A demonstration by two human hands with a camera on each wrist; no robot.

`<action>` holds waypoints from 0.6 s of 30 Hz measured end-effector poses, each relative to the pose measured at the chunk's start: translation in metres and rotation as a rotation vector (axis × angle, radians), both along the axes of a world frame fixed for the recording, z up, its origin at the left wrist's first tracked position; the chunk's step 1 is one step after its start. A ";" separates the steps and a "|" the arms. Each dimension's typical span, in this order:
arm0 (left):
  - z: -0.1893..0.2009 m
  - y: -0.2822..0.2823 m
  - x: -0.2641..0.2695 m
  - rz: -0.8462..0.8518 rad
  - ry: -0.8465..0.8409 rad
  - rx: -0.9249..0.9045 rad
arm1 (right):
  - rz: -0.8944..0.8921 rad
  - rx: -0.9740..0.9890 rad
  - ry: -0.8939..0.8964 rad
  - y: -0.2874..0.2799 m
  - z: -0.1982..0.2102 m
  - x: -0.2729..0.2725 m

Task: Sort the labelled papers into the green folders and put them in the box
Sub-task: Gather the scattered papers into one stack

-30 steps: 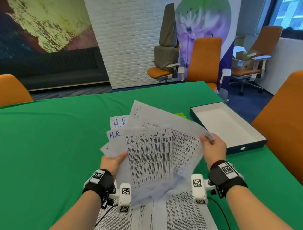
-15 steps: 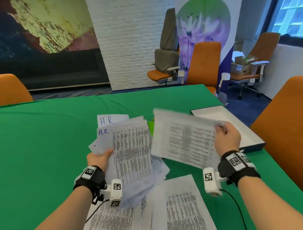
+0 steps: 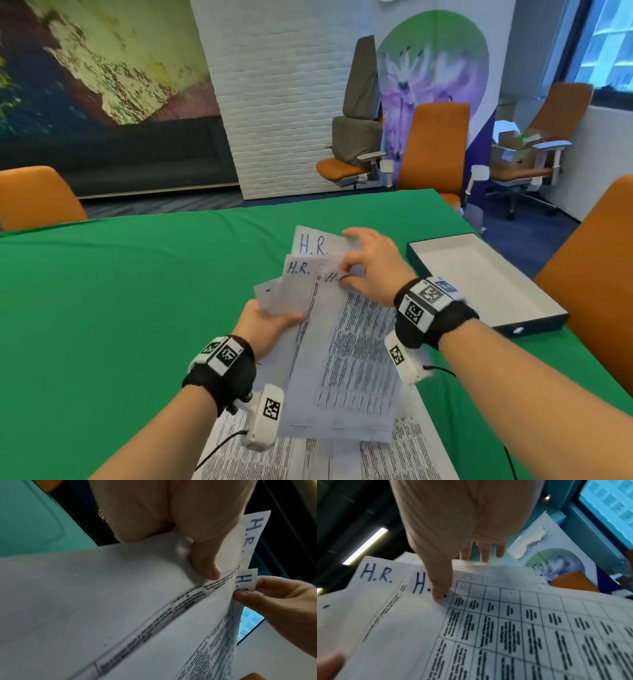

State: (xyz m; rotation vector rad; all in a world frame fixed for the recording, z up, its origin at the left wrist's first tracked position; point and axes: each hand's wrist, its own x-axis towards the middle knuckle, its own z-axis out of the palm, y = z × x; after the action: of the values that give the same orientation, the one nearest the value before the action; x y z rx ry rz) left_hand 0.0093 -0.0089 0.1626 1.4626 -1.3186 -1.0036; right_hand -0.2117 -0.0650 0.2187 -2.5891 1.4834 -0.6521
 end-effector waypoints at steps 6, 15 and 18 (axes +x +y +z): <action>-0.010 0.008 0.004 -0.097 -0.015 0.057 | -0.082 0.159 -0.075 -0.004 -0.001 0.012; -0.031 0.004 -0.011 0.132 0.117 0.040 | -0.090 0.004 -0.208 0.004 -0.011 0.020; -0.023 0.001 -0.001 0.106 0.130 0.038 | -0.229 0.117 -0.401 -0.001 -0.022 -0.003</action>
State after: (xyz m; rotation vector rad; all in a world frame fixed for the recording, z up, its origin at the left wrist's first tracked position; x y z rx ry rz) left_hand 0.0086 -0.0078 0.1398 1.4551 -1.1232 -1.0407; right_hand -0.2150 -0.0656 0.1970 -2.0613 1.6290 -1.0044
